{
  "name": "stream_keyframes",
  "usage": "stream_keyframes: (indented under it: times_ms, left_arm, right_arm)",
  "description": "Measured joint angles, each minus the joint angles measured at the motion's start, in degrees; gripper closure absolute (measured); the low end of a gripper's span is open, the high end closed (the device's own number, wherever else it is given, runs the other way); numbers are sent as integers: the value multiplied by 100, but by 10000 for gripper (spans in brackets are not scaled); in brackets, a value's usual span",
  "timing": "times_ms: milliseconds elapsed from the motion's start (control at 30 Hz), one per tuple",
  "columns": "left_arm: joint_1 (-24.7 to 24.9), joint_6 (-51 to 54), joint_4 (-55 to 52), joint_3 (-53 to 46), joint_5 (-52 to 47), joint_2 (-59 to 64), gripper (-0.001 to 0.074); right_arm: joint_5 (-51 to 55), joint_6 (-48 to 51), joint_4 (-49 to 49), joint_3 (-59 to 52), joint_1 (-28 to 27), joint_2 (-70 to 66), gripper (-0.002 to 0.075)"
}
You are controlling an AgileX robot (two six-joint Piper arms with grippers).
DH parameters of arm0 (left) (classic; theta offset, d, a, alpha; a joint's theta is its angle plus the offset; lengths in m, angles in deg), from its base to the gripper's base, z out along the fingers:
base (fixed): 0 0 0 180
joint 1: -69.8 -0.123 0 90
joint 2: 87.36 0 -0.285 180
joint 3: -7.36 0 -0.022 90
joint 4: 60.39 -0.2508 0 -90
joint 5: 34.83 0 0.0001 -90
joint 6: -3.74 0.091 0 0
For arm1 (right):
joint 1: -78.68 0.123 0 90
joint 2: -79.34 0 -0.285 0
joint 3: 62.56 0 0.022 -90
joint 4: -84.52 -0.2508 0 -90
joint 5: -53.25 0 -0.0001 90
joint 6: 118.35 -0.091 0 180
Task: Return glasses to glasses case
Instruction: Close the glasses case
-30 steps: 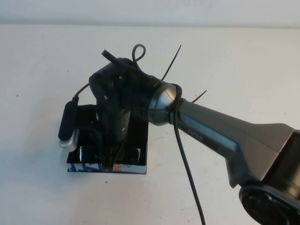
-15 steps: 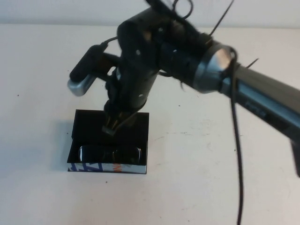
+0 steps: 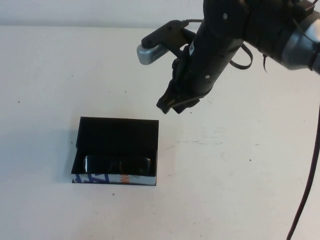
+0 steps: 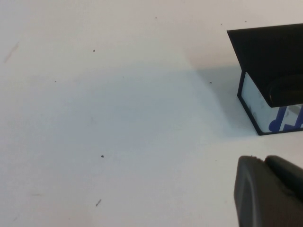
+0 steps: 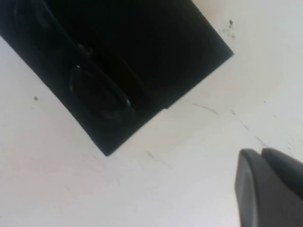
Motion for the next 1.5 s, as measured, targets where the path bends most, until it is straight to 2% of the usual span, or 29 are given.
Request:
stream_keyframes:
  times_ms: [267,400,600,733,867,1033,1233,1367,1500]
  left_arm:
    - [0,0,0,0,0,0,738]
    - [0,-30,70,-10,281,0,738]
    - [0,-688,1604,-10,1599,0,738]
    - [0,-884,2172,-10,1963,0,738]
    - [0,-1042,2643,162,1441,98,738]
    - [0,-1033,2761,1063,69,1307,738]
    - [0,83,2960,2137,-1366,3324,738]
    - [0,1575,3931,2582,-1902,4540,738]
    - [0,3005,5093,2703,-1879,5630,738]
  right_arm:
    - [-107,341,-892,0,-32,0,737]
    - [-107,376,-1010,0,-32,0,737]
    - [-253,341,-1031,0,-32,0,737]
    - [-466,245,-1045,0,-32,0,737]
    - [-554,129,-1055,0,-32,-62,737]
    - [-565,-5,-1105,0,-81,-340,737]
    - [-478,-17,-1197,-9,-238,-452,737]
    - [-478,-17,-1289,-9,-322,-452,737]
    - [-658,-17,-1302,-9,-345,-452,737]
